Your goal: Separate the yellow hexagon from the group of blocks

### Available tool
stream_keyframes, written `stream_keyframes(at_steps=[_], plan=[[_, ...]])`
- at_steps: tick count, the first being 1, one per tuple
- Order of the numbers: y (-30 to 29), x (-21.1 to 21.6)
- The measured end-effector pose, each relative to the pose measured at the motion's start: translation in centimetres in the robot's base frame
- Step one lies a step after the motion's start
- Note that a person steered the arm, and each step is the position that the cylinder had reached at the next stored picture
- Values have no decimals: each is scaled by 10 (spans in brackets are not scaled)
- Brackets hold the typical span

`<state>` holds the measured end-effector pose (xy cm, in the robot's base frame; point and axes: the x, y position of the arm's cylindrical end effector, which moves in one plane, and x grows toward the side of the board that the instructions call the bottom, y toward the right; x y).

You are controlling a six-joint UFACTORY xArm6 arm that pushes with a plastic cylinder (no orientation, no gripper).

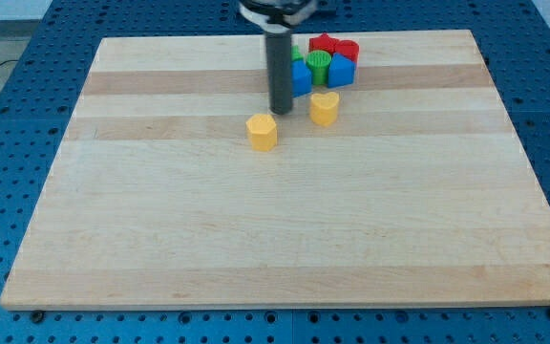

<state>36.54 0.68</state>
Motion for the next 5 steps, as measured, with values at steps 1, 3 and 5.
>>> stream_keyframes(at_steps=[1, 3, 5], plan=[[-2, 33], [-42, 52], [-48, 10]])
